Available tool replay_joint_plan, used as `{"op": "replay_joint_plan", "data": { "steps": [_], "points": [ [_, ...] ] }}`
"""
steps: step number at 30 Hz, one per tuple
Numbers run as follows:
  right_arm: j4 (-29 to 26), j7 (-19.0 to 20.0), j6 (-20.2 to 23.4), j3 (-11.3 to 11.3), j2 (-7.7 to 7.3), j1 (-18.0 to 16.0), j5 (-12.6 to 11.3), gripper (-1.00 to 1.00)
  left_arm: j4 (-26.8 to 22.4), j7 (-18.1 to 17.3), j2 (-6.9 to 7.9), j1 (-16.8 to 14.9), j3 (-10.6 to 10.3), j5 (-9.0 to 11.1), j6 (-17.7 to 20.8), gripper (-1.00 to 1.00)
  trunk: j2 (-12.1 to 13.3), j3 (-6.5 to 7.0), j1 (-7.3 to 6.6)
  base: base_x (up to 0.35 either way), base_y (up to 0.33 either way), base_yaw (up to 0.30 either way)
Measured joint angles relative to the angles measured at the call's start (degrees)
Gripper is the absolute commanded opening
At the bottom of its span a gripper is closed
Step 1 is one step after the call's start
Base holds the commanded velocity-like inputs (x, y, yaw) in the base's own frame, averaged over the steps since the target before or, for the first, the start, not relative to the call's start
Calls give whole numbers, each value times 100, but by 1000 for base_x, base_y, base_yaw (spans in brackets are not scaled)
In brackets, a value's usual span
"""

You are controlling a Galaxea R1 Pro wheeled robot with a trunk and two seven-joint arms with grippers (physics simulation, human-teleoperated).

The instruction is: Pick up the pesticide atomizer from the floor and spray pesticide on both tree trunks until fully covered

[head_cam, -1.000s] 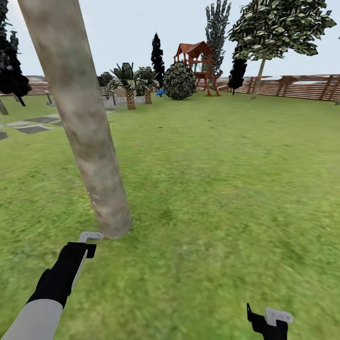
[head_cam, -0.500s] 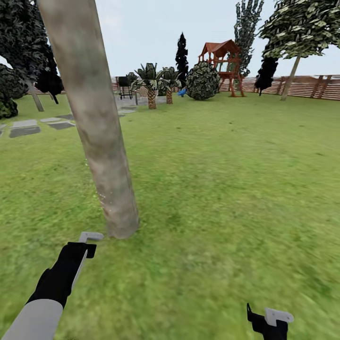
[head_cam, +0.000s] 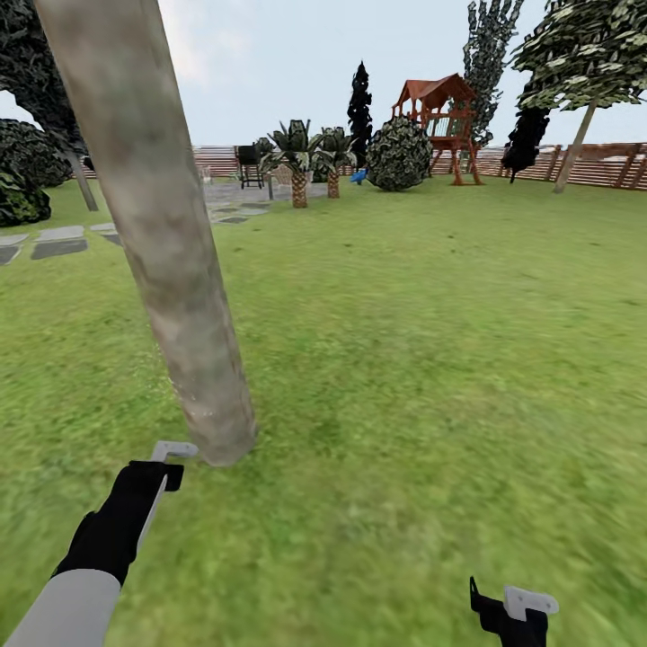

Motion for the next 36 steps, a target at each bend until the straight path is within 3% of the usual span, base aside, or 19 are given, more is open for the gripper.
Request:
{"op": "replay_joint_plan", "data": {
  "steps": [5, 8, 10, 12, 14, 20, 24, 26, 31, 34, 36],
  "points": [
    [2, 1, 1, 0, 0, 0, 0, 100, -2, -35, -246, -1, -4, 43, -35, -100, 0, 0, 2, 20, -15, 0],
    [2, 1, 1, 0, 0, 0, 1, 100, -90, -58, -247, -44, 21, 20, -26, -100, 0, 0, 2, 1, -1, 0],
    [2, 1, 1, 0, 0, 0, 1, 100, -105, -131, -189, -98, 35, 27, -25, -100, 0, 0, 2, 0, 0, 0],
    [3, 1, 1, 0, 0, 0, 0, 100, -202, -424, 102, -188, 40, 20, 1, -100, 0, 0, 2, 0, 0, 0],
    [2, 1, 1, 0, 0, 0, 0, 100, -257, -627, 224, -263, 20, 87, 29, -100, 0, 0, 2, 0, 0, 0],
    [3, 1, 1, 0, 0, 0, 2, 100, -581, -924, 303, -379, -146, 79, 109, -100, 0, 0, 2, 0, 0, 0],
    [3, 1, 1, 0, 0, 0, 1, 100, -607, -1674, 801, -735, -139, 29, 564, -100, 0, 0, 2, 0, 0, 0],
    [3, 1, 1, 0, 0, 0, 0, 100, -608, -1836, 890, -757, -170, 48, 627, -100, 0, 0, 2, 0, 0, 0],
    [3, 1, 1, 0, -8, 0, 1, 100, -591, -1899, 946, -774, -189, 56, 648, -100, 0, 0, 2, 0, 0, 0],
    [3, 1, 1, 0, -10, 0, 1, 100, -609, -1896, 887, -794, -535, 91, 766, -100, 0, 0, 2, 0, 0, 0],
    [3, 1, 1, 0, -16, 0, 0, 100, -616, -1898, 876, -874, -627, 84, 908, -100, 0, 0, 2, 0, 0, 0]
  ]
}}
